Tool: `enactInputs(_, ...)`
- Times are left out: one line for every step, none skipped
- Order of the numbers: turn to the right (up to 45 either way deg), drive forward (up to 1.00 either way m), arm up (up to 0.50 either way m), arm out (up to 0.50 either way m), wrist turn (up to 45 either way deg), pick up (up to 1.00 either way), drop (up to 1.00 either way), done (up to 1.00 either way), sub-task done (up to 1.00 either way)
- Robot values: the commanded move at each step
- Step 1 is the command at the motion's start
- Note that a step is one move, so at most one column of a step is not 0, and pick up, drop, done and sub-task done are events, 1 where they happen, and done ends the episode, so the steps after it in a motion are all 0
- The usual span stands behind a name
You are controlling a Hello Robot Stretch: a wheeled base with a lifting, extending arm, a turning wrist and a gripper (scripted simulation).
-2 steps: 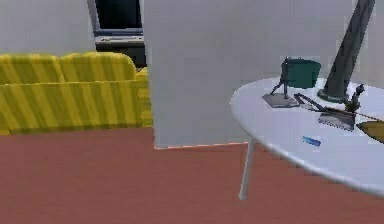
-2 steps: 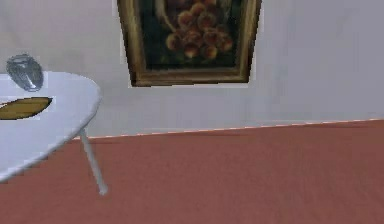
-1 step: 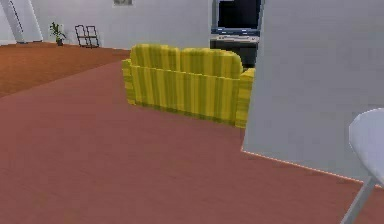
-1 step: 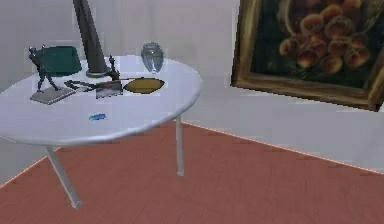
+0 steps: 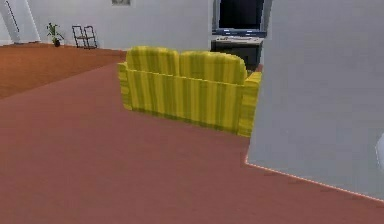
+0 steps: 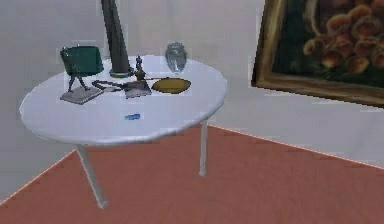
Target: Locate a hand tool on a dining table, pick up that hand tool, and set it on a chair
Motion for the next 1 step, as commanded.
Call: enactInputs(21.0,0.00,0.00,0.00,0.0,0.00,0.00,0.00,0.00)
